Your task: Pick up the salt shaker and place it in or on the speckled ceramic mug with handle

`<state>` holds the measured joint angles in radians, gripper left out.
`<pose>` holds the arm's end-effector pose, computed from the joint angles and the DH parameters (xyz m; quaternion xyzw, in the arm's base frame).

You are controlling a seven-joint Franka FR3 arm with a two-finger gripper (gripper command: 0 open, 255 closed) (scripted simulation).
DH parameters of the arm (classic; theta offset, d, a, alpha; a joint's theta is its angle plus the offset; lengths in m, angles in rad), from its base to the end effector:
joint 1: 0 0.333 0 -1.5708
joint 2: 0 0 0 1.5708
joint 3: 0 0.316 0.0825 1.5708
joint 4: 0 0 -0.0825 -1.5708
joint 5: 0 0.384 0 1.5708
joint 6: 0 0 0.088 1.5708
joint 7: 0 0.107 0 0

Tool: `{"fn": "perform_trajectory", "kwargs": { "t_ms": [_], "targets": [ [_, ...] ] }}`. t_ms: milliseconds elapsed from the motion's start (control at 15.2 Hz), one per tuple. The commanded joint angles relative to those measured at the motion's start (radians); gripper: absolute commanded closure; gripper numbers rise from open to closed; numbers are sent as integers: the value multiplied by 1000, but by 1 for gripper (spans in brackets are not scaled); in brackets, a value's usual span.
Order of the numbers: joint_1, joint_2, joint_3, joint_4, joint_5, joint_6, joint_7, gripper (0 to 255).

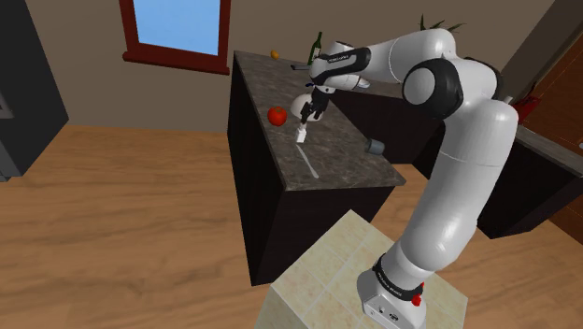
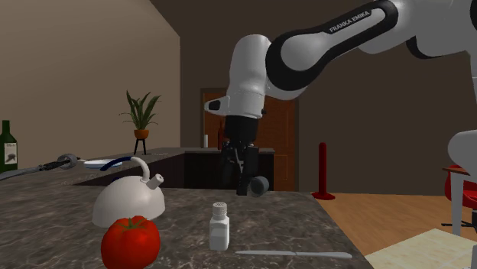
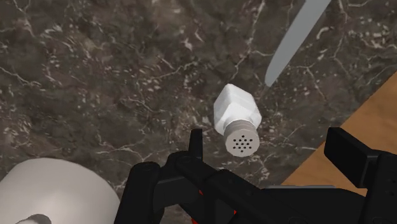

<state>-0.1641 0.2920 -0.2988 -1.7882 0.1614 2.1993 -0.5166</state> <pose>0.5857 -0.2702 0.4084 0.9974 -0.0075 0.0715 0.0083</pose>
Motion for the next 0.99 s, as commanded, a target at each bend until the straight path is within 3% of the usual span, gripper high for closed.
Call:
{"fn": "perform_trajectory", "kwargs": {
  "t_ms": [0, 462, 924],
  "targets": [
    [-14, 45, 3, 40, 19, -1, -18, 0],
    [-20, 103, 15, 20, 43, 75, -33, 0],
    [-20, 103, 15, 20, 43, 75, -33, 0]
  ]
}}
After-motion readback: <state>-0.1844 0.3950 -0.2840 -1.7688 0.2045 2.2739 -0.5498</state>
